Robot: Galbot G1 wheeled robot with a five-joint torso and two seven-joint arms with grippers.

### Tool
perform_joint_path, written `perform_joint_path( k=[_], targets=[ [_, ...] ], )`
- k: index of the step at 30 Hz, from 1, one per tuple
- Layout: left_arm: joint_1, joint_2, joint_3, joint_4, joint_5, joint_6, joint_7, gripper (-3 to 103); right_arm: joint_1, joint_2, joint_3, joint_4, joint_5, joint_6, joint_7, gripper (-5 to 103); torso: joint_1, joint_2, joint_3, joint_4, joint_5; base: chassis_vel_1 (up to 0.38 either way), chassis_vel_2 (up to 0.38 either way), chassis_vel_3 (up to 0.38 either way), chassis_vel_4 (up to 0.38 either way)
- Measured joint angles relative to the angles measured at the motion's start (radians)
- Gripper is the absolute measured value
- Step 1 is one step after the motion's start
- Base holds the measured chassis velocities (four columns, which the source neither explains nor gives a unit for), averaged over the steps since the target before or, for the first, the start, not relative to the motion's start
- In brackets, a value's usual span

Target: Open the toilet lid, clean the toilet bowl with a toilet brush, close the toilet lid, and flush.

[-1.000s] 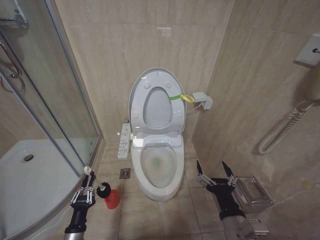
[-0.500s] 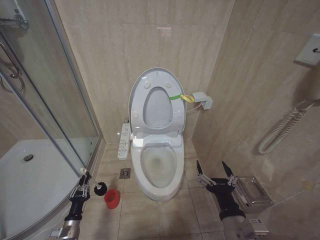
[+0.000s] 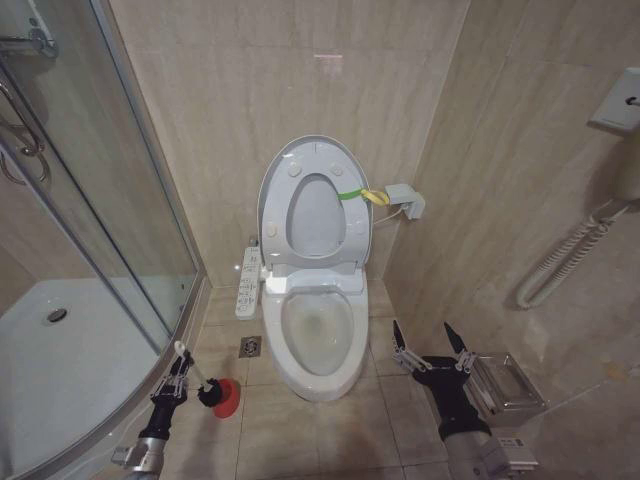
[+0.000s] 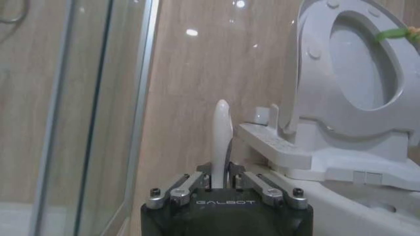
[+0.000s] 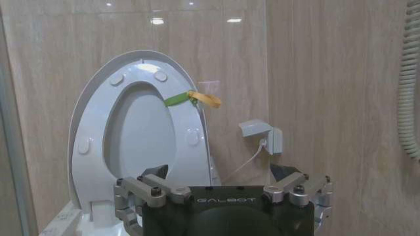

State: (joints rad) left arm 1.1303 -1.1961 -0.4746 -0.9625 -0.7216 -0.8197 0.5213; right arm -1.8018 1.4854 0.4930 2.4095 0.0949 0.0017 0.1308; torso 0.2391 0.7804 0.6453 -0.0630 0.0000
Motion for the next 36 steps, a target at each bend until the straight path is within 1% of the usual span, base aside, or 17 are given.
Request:
perform_joint_path(
  k=[5, 9, 17, 22, 36],
  targets=[
    [-0.056, 0.000, 0.014, 0.063, 0.014, 0.000, 0.010, 16, 0.000, 0.000, 0.000, 0.000, 0.000, 0.000, 0.000, 100, 0.000, 0.000, 0.000, 0.0000, 0.0000, 0.000, 0.000, 0.000, 0.000],
    [-0.079, 0.004, 0.024, 0.092, 0.015, 0.000, 0.015, 16, 0.000, 0.000, 0.000, 0.000, 0.000, 0.000, 0.000, 100, 0.000, 0.000, 0.000, 0.0003, 0.0000, 0.000, 0.000, 0.000, 0.000],
    [-0.119, 0.002, 0.039, 0.136, 0.014, 0.000, 0.035, 16, 0.000, 0.000, 0.000, 0.000, 0.000, 0.000, 0.000, 100, 0.000, 0.000, 0.000, 0.0001, 0.0000, 0.000, 0.000, 0.000, 0.000],
    [-0.139, 0.001, 0.044, 0.178, 0.020, 0.000, 0.050, 16, 0.000, 0.000, 0.000, 0.000, 0.000, 0.000, 0.000, 100, 0.000, 0.000, 0.000, 0.0001, 0.0000, 0.000, 0.000, 0.000, 0.000],
    [-0.157, -0.001, 0.046, 0.242, 0.029, 0.000, 0.080, 16, 0.000, 0.000, 0.000, 0.000, 0.000, 0.000, 0.000, 100, 0.000, 0.000, 0.000, 0.0002, 0.0000, 0.000, 0.000, 0.000, 0.000]
  ],
)
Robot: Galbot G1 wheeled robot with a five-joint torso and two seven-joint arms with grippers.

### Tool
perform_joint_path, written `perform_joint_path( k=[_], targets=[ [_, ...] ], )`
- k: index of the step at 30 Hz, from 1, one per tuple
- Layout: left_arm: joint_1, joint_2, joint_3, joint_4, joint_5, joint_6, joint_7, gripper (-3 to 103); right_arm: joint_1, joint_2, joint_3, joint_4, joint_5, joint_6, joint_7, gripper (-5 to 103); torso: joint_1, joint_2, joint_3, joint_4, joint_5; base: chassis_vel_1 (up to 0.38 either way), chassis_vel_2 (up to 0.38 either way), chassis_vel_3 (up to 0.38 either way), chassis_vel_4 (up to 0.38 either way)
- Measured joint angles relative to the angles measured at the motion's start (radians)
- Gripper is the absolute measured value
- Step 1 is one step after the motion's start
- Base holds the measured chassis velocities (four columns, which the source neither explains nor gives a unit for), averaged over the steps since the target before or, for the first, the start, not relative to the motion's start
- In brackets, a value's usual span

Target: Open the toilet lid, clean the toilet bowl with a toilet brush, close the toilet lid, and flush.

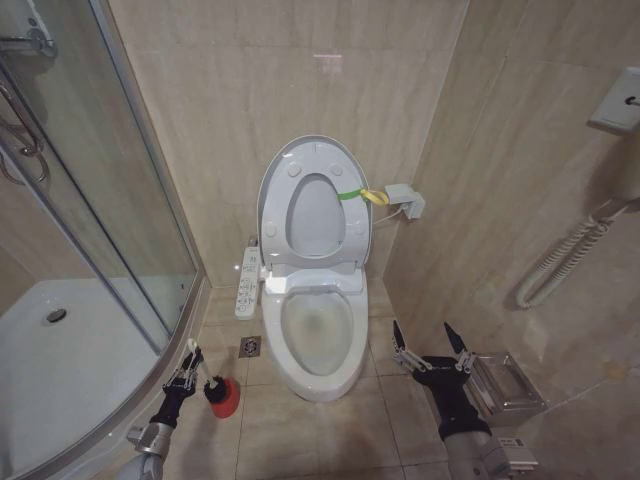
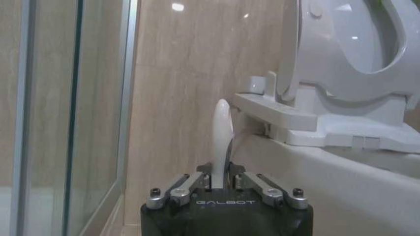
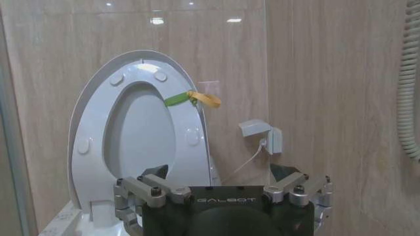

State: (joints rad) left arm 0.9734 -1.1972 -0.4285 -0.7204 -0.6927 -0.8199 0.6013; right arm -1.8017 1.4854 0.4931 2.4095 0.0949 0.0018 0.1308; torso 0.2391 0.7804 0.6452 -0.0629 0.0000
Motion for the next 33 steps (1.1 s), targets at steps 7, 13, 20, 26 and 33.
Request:
perform_joint_path(
  k=[7, 13, 20, 26, 33],
  targets=[
    [-0.015, 0.000, -0.001, 0.023, 0.006, 0.000, 0.019, 16, 0.000, 0.000, 0.000, 0.000, 0.000, 0.000, 0.000, 100, 0.000, 0.000, 0.000, -0.0001, 0.0000, 0.000, 0.000, 0.000, 0.000],
    [-0.022, 0.001, -0.001, 0.029, 0.004, 0.000, 0.029, 16, 0.000, 0.000, 0.000, 0.000, 0.000, 0.000, 0.000, 100, 0.000, 0.000, 0.000, -0.0001, 0.0000, 0.000, 0.000, 0.000, 0.000],
    [-0.036, 0.001, 0.001, 0.054, 0.000, 0.000, 0.046, 16, 0.000, 0.000, 0.000, 0.000, 0.000, 0.000, 0.000, 100, 0.000, 0.000, 0.000, 0.0000, 0.0001, 0.000, 0.000, 0.000, 0.000],
    [-0.048, -0.007, 0.006, 0.074, -0.003, 0.000, 0.057, 16, 0.000, 0.000, 0.000, 0.000, 0.000, 0.000, 0.000, 100, 0.000, 0.000, 0.000, -0.0001, 0.0000, 0.000, 0.000, 0.000, 0.000],
    [-0.063, -0.010, 0.012, 0.094, -0.002, 0.000, 0.069, 16, 0.000, 0.000, 0.000, 0.000, 0.000, 0.000, 0.000, 100, 0.000, 0.000, 0.000, 0.0000, 0.0000, 0.000, 0.000, 0.000, 0.000]
  ],
)
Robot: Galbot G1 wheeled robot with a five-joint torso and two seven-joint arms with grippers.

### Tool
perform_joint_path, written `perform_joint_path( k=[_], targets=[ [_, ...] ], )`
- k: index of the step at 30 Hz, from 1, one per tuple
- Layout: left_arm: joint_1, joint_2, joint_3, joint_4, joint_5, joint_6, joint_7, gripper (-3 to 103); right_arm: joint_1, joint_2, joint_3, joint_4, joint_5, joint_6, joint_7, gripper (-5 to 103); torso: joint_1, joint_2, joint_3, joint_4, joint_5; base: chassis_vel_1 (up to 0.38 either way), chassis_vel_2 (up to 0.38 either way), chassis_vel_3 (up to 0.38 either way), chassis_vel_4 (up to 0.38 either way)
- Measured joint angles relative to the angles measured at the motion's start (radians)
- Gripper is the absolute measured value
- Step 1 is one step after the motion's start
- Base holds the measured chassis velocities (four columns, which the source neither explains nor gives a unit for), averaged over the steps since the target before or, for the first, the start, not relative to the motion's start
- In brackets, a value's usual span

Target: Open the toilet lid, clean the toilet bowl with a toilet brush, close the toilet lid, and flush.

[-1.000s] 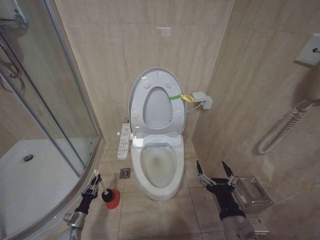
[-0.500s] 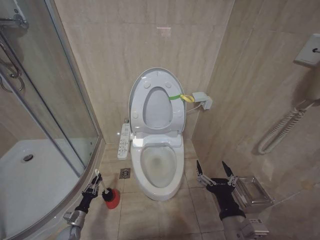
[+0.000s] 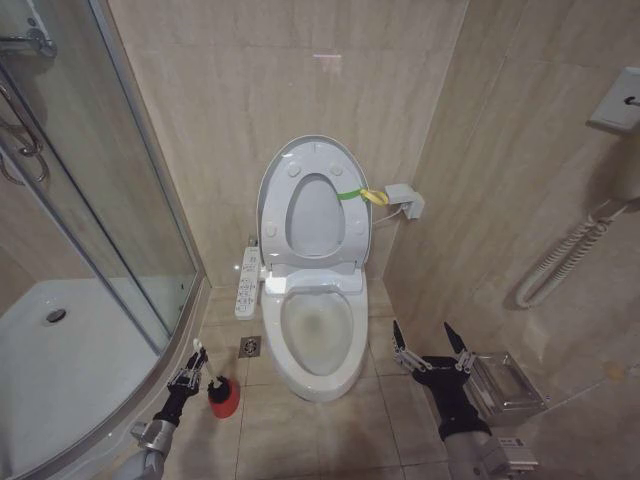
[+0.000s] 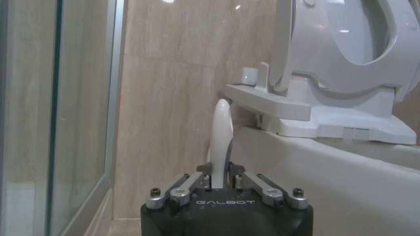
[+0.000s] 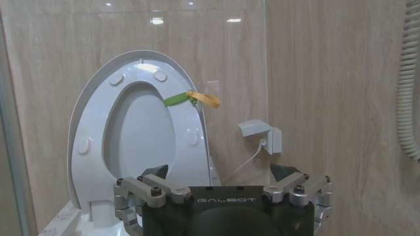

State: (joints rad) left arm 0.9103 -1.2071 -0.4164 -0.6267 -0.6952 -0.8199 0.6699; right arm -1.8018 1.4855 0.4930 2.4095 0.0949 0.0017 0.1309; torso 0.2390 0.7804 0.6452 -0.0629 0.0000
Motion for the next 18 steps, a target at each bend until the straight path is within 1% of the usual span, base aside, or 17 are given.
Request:
perform_joint_path(
  k=[8, 18],
  targets=[
    [-0.010, 0.000, 0.001, 0.023, 0.005, 0.000, 0.016, 16, 0.000, 0.000, 0.000, 0.000, 0.000, 0.000, 0.000, 100, 0.000, 0.000, 0.000, 0.0000, 0.0000, 0.000, 0.000, 0.000, 0.000],
    [0.012, -0.008, -0.002, 0.004, 0.006, 0.000, 0.018, 16, 0.000, 0.000, 0.000, 0.000, 0.000, 0.000, 0.000, 100, 0.000, 0.000, 0.000, 0.0001, 0.0000, 0.000, 0.000, 0.000, 0.000]
  ],
)
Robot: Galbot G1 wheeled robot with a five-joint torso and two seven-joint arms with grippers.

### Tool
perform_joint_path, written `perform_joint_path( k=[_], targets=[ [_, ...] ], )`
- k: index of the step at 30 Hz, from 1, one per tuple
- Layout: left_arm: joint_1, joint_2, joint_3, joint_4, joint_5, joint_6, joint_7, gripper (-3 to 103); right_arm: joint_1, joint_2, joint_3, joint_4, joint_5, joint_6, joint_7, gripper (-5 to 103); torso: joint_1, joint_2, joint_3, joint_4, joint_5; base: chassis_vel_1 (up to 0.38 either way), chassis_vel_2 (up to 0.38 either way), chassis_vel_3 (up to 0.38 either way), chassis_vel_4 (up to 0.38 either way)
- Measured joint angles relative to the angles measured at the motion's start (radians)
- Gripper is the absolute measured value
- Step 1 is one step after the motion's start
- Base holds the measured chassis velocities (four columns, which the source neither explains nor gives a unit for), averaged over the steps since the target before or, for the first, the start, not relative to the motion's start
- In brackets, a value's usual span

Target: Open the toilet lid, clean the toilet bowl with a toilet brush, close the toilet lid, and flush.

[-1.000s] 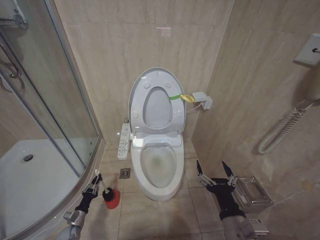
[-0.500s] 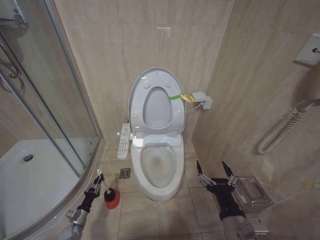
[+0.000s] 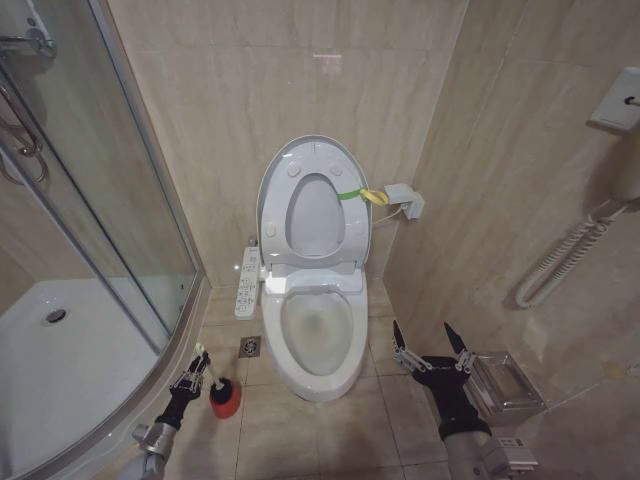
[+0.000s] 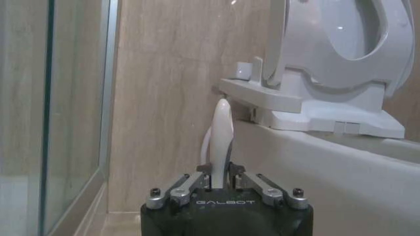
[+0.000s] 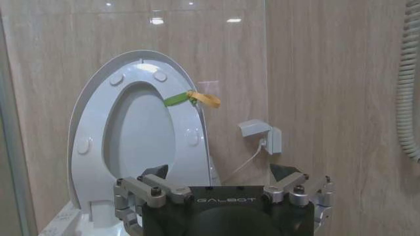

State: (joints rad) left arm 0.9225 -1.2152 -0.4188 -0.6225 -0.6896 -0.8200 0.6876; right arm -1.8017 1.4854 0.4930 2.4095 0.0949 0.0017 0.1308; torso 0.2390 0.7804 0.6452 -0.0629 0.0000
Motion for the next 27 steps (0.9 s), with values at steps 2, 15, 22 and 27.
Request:
perform_joint_path(
  k=[2, 15, 22, 27],
  targets=[
    [0.002, 0.000, -0.001, -0.008, 0.007, 0.000, -0.010, 16, 0.000, 0.000, 0.000, 0.000, 0.000, 0.000, 0.000, 100, 0.000, 0.000, 0.000, 0.0000, 0.0000, 0.000, 0.000, 0.000, 0.000],
    [0.007, 0.011, -0.012, -0.035, 0.064, 0.000, -0.051, 16, 0.000, 0.000, 0.000, 0.000, 0.000, 0.000, 0.000, 100, 0.000, 0.000, 0.000, -0.0001, 0.0000, 0.000, 0.000, 0.000, 0.000],
    [0.011, 0.011, -0.015, -0.035, 0.069, 0.000, -0.051, 16, 0.000, 0.000, 0.000, 0.000, 0.000, 0.000, 0.000, 100, 0.000, 0.000, 0.000, -0.0001, 0.0000, 0.000, 0.000, 0.000, 0.000],
    [0.016, 0.009, -0.018, -0.043, 0.071, 0.000, -0.050, 16, 0.000, 0.000, 0.000, 0.000, 0.000, 0.000, 0.000, 100, 0.000, 0.000, 0.000, 0.0000, 0.0000, 0.000, 0.000, 0.000, 0.000]
  ],
)
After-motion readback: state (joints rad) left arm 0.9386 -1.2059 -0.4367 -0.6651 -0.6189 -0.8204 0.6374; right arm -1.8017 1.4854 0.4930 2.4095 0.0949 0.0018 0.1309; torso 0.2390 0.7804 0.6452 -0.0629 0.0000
